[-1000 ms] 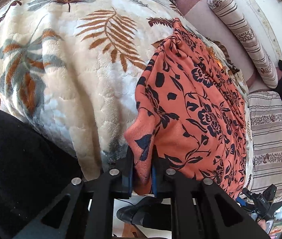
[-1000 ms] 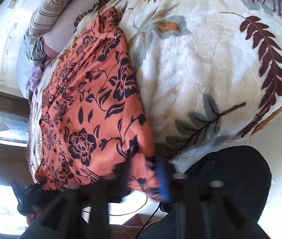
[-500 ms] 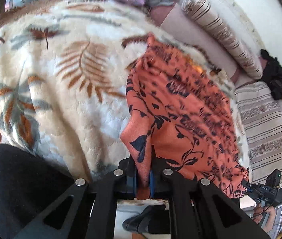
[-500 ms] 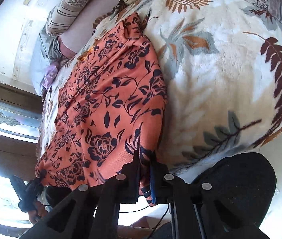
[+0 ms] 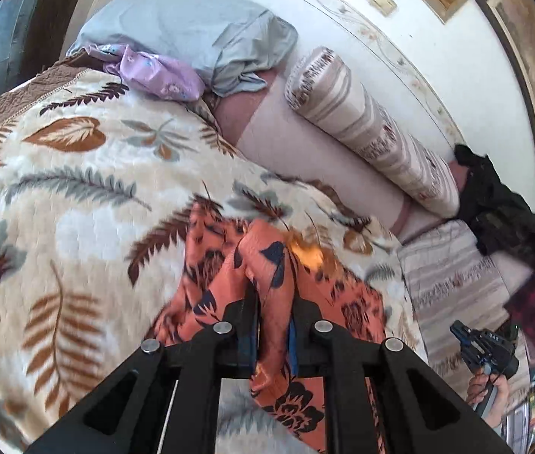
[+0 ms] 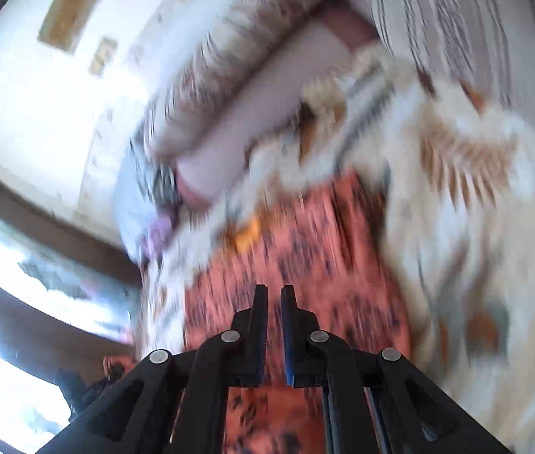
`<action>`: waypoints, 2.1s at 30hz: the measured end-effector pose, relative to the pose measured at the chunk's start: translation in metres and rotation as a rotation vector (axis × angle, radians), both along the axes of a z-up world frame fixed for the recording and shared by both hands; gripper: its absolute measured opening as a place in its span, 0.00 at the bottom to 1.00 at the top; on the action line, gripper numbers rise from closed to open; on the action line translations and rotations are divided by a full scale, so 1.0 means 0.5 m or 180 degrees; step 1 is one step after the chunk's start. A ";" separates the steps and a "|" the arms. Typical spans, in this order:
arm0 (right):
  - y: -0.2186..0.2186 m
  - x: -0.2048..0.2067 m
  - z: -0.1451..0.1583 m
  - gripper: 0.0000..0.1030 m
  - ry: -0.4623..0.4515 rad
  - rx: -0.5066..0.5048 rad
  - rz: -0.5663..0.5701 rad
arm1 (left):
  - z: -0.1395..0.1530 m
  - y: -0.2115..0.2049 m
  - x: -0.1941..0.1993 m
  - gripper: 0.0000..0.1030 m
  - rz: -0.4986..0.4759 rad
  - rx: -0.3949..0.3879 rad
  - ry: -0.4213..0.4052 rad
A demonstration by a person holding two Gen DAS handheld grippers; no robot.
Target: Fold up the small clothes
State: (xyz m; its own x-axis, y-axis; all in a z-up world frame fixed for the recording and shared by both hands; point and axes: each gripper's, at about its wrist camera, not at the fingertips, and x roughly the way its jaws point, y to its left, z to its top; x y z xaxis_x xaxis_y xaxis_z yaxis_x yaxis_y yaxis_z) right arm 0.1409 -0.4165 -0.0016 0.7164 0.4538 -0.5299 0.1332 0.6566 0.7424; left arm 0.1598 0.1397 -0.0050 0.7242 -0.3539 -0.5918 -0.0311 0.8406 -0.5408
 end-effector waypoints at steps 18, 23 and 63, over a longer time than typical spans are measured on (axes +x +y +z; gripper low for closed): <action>0.201 -0.267 -0.306 0.80 0.0942 0.0913 0.0640 | -0.186 -0.001 0.070 0.25 0.0198 0.0199 0.0467; 0.278 -0.234 -0.353 0.36 0.1143 0.0746 0.0717 | -0.199 -0.009 0.075 0.54 0.0173 0.0320 0.0605; 0.254 -0.212 -0.354 0.62 0.1065 0.0887 0.0697 | -0.217 0.060 -0.048 0.67 0.0363 -0.0016 0.0540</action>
